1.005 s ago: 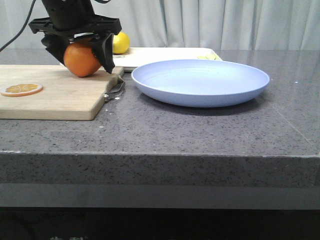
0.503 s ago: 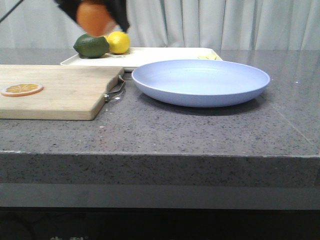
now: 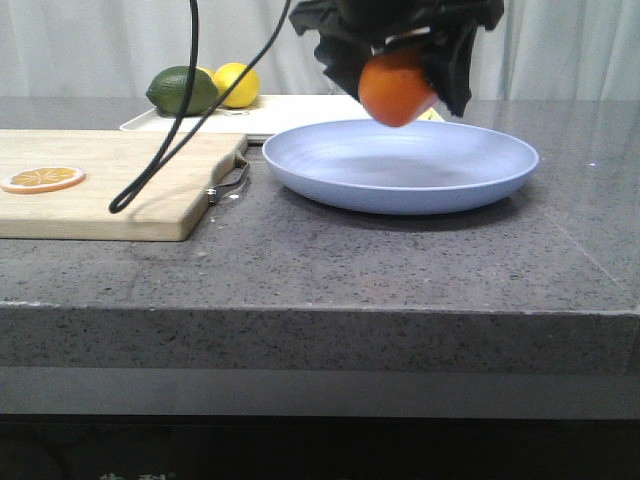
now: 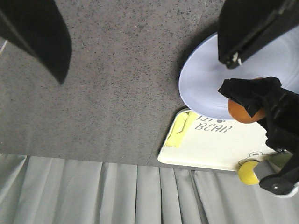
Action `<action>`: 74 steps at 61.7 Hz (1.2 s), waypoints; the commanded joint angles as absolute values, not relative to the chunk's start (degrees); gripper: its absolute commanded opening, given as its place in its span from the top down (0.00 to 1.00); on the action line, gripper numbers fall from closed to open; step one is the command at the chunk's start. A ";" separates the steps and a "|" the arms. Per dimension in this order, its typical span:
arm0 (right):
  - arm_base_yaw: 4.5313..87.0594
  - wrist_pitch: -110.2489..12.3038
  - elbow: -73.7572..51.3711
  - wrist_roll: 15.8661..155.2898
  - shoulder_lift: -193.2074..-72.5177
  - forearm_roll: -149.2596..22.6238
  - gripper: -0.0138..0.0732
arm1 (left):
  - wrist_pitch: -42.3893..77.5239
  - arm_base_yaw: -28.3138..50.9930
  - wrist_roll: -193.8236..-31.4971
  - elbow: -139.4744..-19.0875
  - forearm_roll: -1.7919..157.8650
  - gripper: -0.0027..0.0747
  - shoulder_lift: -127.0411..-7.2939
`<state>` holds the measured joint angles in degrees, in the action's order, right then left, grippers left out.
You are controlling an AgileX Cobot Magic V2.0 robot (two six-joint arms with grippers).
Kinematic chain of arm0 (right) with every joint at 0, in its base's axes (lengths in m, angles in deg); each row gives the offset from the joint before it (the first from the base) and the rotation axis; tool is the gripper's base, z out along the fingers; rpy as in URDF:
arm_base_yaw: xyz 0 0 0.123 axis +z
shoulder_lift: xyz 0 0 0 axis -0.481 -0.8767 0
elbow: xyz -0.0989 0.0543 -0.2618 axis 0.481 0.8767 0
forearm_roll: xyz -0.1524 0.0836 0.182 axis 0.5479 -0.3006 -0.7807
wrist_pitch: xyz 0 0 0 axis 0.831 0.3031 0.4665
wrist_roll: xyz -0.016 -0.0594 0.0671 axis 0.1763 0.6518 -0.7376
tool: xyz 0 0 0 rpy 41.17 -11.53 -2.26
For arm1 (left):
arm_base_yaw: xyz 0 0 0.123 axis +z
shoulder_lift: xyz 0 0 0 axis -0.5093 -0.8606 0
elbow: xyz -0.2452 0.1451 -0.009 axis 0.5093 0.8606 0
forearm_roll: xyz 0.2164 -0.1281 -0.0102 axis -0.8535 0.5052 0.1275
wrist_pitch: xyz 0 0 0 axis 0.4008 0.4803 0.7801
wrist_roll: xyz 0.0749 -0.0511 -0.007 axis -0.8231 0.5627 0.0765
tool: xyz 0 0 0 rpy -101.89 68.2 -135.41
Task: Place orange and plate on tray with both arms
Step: 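Carry the orange with the left gripper over the blue plate and lower it, then open the left gripper and lift it away from the orange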
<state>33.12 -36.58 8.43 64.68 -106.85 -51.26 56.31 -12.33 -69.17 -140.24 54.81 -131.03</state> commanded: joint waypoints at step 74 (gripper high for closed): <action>32.84 -41.03 6.26 65.08 -107.31 -51.24 0.11 | 61.94 -12.65 -66.92 -151.74 51.12 0.12 -131.37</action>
<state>33.12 -36.58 8.43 64.68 -106.85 -51.26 62.67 -12.33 -67.52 -147.48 51.33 -135.33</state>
